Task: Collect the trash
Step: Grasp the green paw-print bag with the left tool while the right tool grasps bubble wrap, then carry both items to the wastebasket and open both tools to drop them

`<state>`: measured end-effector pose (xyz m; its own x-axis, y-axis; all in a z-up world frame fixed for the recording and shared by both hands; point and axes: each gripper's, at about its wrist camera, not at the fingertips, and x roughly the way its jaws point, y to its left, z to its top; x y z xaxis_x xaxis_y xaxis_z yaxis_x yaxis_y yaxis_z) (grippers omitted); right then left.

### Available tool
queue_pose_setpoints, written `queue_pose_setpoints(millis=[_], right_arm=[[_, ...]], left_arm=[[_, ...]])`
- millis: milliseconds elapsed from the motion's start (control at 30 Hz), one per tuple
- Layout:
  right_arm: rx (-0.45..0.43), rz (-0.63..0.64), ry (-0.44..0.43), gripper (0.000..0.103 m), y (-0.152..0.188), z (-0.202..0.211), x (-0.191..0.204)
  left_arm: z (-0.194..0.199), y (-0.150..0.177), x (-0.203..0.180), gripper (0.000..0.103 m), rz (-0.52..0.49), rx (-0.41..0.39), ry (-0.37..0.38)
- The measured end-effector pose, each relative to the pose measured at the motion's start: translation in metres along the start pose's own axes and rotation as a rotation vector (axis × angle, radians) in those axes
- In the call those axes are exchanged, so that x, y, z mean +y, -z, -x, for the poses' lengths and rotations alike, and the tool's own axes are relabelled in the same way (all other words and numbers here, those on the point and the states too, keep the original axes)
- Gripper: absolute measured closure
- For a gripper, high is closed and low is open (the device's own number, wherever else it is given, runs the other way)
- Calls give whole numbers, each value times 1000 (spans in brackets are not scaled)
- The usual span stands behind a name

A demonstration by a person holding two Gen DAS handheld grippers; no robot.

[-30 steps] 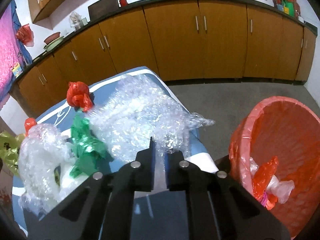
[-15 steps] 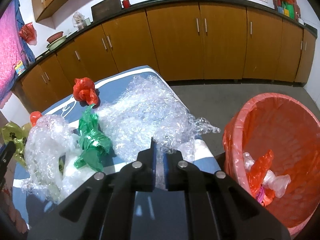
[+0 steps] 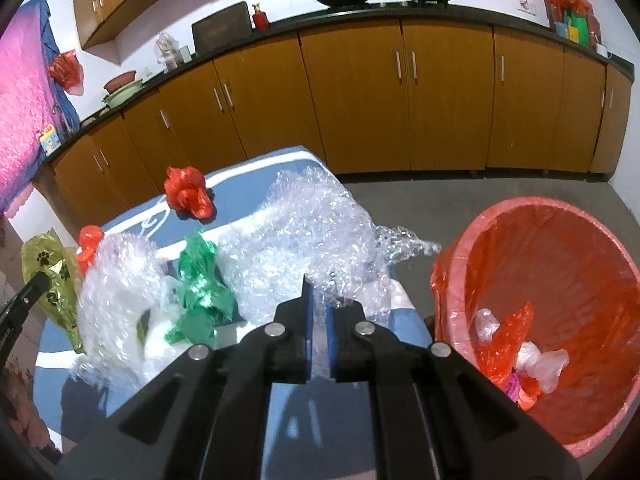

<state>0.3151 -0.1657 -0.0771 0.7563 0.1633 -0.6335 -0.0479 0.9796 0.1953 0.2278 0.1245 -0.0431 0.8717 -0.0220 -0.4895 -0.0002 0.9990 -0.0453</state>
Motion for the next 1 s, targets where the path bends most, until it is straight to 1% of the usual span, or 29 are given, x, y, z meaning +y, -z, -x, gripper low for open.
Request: queue_pose_setpoints(millis=[333,633,767,1000], right_arm=[[-68,-15,-26,96,-4,45,-5],[-118,-30,-27,97,-4,79,-15],[-143,-43,-19,97,-5,93,-22],[-180,-66,7,97,-5,115,-40]], left_arm=[[29,-6,22,99,28,-31,-60],[49,-16,34,99,59,-70,-121],[59,-25,33,99,66,-97,-119],[69,-39,7,99,44,-141,-78]])
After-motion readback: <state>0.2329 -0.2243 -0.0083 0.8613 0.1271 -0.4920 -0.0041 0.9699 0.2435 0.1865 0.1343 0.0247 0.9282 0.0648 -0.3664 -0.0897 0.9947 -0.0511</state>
